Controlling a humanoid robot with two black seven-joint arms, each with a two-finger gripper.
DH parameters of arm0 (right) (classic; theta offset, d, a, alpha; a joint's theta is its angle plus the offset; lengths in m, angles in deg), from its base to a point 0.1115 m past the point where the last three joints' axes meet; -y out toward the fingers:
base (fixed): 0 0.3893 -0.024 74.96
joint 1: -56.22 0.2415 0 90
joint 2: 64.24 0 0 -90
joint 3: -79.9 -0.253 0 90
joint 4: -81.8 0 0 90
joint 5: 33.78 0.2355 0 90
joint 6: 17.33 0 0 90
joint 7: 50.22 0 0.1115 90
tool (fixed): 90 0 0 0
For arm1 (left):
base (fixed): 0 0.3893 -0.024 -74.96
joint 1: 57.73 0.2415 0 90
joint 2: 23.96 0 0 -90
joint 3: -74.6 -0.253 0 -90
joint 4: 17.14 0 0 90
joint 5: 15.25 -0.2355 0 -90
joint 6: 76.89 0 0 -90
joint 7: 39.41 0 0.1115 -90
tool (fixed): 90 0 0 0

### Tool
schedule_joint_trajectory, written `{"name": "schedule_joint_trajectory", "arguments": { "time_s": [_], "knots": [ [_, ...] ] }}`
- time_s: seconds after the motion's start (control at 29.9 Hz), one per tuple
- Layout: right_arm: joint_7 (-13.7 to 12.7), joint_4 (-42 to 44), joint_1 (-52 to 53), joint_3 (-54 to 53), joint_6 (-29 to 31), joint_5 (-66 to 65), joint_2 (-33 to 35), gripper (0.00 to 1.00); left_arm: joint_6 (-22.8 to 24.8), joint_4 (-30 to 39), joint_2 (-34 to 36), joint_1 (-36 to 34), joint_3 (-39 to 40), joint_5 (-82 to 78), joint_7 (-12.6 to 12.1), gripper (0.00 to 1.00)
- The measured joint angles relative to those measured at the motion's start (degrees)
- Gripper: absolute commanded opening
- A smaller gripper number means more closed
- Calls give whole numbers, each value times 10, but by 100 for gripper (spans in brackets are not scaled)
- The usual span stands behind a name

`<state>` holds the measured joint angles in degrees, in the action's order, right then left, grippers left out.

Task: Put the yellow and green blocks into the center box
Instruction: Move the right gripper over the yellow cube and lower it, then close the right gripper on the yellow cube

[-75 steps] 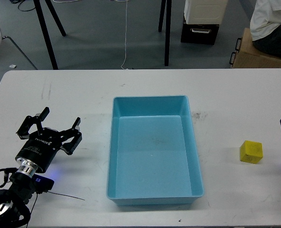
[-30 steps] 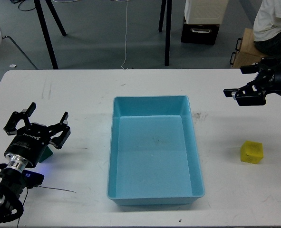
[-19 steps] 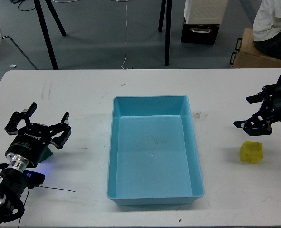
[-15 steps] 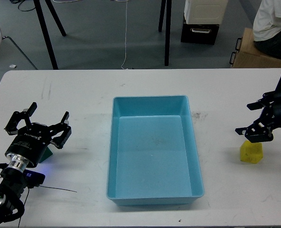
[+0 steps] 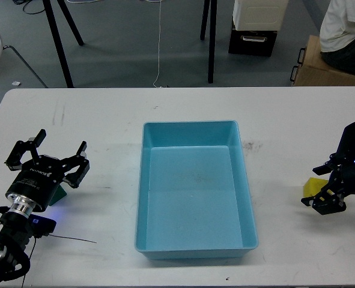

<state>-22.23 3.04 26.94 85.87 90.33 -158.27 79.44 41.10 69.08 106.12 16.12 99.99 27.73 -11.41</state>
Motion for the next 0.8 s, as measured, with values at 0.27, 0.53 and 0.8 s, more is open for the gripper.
{"name": "schedule_joint_trajectory", "arguments": {
  "time_s": [0.27, 0.53, 0.8],
  "knots": [
    [0, 40, 0, 0, 0, -5, -28, 94, 0, -3, 0, 0, -1, 0, 0, 100],
    [0, 66, 1, 13, -1, -5, -58, 83, 0, -5, 0, 0, -1, 0, 0, 100],
    [0, 66, 3, 25, -2, -5, -62, 83, 0, -8, 0, 0, 0, 0, 0, 100]
  ]
}}
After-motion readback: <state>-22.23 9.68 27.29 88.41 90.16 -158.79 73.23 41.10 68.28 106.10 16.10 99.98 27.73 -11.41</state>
